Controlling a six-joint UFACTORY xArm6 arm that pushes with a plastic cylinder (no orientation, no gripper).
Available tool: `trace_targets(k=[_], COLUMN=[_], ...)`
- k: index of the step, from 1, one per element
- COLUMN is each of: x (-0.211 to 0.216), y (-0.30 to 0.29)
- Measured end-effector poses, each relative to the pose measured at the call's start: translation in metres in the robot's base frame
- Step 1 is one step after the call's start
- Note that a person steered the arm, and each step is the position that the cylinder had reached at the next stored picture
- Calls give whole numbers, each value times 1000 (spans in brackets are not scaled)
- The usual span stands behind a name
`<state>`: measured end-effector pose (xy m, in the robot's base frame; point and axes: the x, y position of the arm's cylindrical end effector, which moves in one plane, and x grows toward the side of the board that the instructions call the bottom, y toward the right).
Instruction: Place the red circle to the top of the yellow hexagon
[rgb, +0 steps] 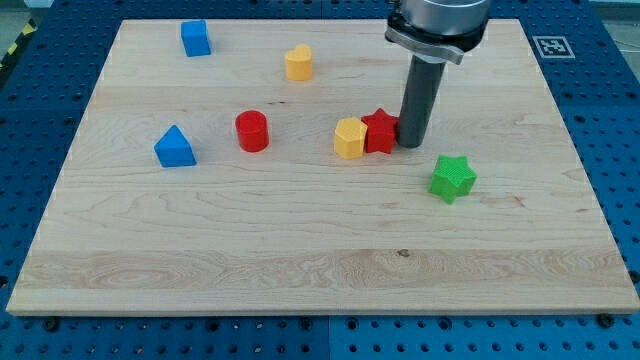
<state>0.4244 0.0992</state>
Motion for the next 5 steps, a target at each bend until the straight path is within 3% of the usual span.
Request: trace_targets(k=[1,2,4,5], x=[-42,-64,-64,-42], y=[16,-22,-205,-266])
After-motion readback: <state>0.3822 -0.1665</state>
